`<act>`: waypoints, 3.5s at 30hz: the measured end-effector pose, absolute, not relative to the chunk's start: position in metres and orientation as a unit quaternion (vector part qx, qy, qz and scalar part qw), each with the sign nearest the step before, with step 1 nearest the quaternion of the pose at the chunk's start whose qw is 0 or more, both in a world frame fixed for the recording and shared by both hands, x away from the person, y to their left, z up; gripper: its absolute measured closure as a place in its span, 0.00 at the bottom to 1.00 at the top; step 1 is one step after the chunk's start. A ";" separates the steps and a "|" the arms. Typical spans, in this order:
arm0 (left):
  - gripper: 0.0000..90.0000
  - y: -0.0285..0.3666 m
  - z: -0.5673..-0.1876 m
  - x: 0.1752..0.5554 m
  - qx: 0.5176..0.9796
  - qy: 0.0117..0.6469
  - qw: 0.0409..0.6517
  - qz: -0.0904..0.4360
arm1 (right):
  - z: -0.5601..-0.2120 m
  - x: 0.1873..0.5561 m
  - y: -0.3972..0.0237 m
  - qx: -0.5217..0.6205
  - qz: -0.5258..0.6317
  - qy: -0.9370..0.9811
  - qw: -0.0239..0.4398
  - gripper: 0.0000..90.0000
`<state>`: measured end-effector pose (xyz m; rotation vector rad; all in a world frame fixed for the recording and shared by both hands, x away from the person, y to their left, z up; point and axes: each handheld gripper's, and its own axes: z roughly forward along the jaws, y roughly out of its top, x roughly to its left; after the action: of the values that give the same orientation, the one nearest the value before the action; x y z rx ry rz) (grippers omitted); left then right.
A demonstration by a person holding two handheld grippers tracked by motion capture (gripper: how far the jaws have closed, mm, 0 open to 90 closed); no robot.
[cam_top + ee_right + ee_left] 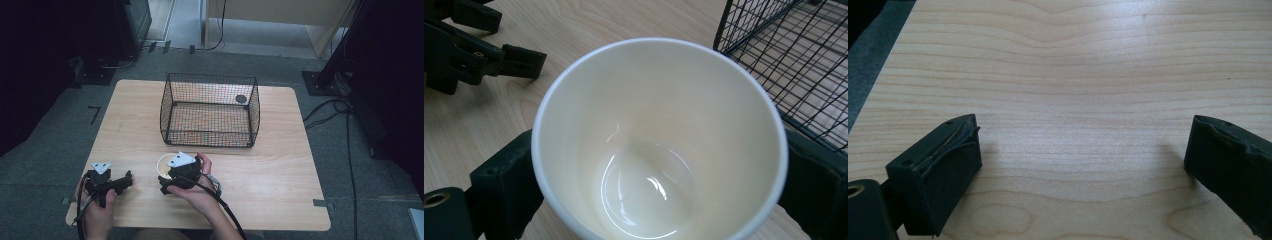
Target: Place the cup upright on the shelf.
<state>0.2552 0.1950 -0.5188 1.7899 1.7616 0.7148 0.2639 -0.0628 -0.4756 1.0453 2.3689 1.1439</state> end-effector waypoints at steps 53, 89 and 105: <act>0.02 0.195 -0.519 0.255 0.661 0.651 0.263 0.265 | -0.397 0.292 -0.123 0.369 0.421 0.805 0.194 0.10; 0.02 0.195 -0.519 0.255 0.661 0.651 0.263 0.265 | -0.357 0.355 -0.165 0.393 0.400 0.796 0.230 0.10; 0.02 0.195 -0.519 0.255 0.660 0.652 0.263 0.264 | -0.364 0.402 -0.178 0.395 0.403 0.792 0.233 0.10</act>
<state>0.2553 0.1948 -0.5189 1.7855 1.7625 0.7148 0.4019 -0.1785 -0.3639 1.0838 2.1760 1.1072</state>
